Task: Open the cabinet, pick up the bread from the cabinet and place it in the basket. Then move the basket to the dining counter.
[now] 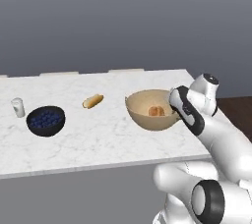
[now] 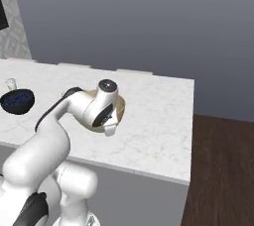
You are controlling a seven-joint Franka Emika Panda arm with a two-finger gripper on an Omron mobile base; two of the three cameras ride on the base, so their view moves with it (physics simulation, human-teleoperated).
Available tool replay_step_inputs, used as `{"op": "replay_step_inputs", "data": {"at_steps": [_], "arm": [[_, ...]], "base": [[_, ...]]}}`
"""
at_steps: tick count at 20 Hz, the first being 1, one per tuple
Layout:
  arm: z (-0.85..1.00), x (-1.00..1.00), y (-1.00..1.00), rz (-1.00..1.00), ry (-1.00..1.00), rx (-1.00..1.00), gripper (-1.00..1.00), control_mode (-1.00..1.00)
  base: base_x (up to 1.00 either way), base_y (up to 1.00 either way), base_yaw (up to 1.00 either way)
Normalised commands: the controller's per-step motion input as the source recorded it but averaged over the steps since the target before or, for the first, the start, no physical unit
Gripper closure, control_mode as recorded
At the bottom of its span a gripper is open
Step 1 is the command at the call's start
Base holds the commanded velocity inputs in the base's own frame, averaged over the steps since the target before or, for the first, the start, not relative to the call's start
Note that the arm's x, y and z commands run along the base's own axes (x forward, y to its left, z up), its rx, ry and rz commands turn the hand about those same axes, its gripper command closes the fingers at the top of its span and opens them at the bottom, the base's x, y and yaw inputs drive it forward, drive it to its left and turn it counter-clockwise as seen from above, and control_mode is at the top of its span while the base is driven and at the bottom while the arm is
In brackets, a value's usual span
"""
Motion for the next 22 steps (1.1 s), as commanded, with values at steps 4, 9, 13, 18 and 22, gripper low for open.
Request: {"op": "replay_step_inputs", "data": {"at_steps": [4, 9, 13, 18, 22], "arm": [[-0.49, 0.10, 0.00, 0.16, 0.03, 0.00, 1.00, -1.00], [-0.31, 0.04, 0.00, 0.11, 0.01, 0.00, 1.00, -1.00], [-0.21, 0.15, 0.00, 0.03, 0.00, 0.00, 1.00, -1.00], [-0.21, 0.25, 0.00, 0.00, 0.00, 0.00, 1.00, -1.00], [-0.11, 0.22, 0.00, 0.00, 0.01, 0.00, 1.00, -1.00]], "base": [[0.00, 0.00, 0.00], [0.00, 0.00, 0.00], [0.00, 0.00, 0.00], [0.00, 0.00, 0.00], [0.00, 0.00, 0.00]]}}
